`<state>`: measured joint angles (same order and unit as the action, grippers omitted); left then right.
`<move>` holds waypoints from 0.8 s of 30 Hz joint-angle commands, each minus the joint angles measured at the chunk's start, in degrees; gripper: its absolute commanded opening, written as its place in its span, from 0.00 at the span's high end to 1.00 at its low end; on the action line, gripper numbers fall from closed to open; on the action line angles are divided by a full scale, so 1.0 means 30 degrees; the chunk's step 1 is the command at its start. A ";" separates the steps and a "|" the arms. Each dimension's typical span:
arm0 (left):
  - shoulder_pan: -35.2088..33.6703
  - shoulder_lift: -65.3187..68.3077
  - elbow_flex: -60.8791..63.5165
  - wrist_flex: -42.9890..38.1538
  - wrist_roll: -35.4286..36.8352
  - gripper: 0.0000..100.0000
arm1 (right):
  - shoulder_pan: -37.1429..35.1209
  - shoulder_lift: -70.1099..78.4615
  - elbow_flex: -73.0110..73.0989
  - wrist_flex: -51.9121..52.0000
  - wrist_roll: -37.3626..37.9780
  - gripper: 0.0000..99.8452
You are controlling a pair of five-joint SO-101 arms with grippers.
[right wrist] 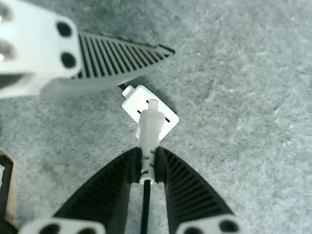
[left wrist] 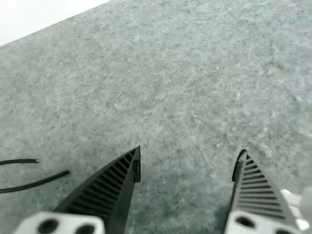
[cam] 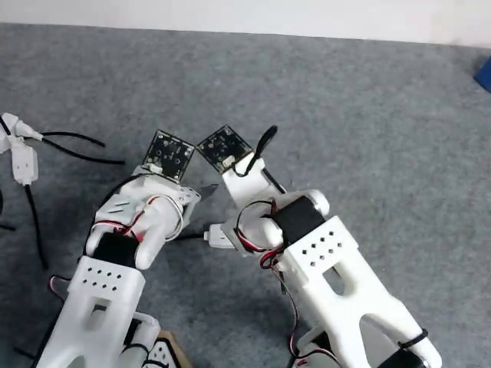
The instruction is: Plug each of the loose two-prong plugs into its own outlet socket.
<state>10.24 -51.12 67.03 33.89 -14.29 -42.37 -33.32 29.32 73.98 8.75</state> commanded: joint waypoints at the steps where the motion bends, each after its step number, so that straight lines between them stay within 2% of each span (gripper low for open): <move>1: 0.2242 0.0103 0.0718 0.0029 -0.1143 0.69 | -0.0718 0.0513 -0.1919 0.0015 -0.0059 0.99; 4: 0.3033 0.0220 0.0952 0.0029 -0.1201 0.69 | -0.0718 0.1773 -0.2564 0.0015 -0.0557 0.99; 14: 0.3326 0.0073 0.1480 -0.0117 -0.1875 0.69 | -0.0718 0.3736 -0.6432 0.1802 -0.0879 0.99; 16: 0.2095 0.0073 0.1275 -0.0147 -0.1465 0.69 | -0.0659 0.3941 -0.6256 0.1919 -0.0879 0.99; 21: -0.2652 0.0220 -0.0073 -0.0908 0.2139 0.69 | 0.0190 0.4029 -0.5143 0.1744 -0.0879 0.99; 24: -0.4205 0.0220 -0.0103 -0.1495 0.3311 0.69 | 0.0220 0.4029 -0.4410 0.1744 -0.0879 0.99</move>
<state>2.07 -50.33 68.09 31.25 -7.78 -42.46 -20.48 16.40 79.87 6.64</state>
